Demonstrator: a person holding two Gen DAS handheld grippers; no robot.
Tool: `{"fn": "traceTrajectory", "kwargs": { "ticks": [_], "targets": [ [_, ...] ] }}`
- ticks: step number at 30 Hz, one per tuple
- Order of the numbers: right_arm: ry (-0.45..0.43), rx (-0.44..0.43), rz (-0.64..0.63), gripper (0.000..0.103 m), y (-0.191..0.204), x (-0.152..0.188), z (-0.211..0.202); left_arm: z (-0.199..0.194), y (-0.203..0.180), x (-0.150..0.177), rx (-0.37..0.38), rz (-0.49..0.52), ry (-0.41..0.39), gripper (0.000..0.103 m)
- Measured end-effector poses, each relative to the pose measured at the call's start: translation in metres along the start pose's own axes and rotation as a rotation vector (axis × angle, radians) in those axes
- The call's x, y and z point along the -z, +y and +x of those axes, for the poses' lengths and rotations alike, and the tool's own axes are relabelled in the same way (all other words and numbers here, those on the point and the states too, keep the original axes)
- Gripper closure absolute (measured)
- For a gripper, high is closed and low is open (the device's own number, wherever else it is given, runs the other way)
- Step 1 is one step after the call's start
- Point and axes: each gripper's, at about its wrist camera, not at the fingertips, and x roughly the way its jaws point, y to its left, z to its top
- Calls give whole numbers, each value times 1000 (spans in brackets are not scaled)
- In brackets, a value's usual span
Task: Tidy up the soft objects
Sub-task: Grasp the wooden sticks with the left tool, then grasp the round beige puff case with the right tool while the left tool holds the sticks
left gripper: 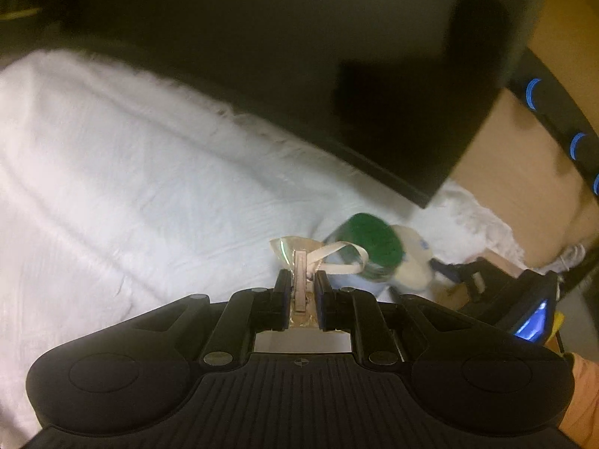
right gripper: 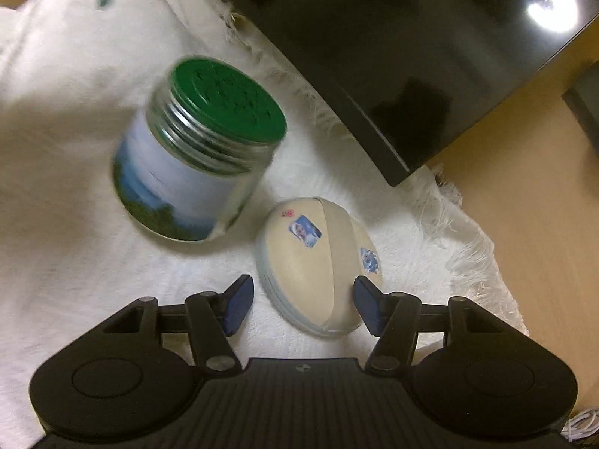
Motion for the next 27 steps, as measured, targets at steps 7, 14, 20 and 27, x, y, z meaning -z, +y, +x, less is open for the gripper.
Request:
{"fn": "traceTrajectory", "kwargs": {
  "ticks": [7,14,20,27],
  "targets": [
    [-34,4,151,69,-34,-4,-11,18,15,5,6,-54,27,87],
    [-19,102,128,58,-22,-11,-11,25,14,0,32,-50,28,87],
    [15,106,87,58,-3,-9,16,25,19,-6,22,-54,18,87],
    [-14,161,12,52,20,-12,20,31,31,2,10,-97,48,87]
  ]
}}
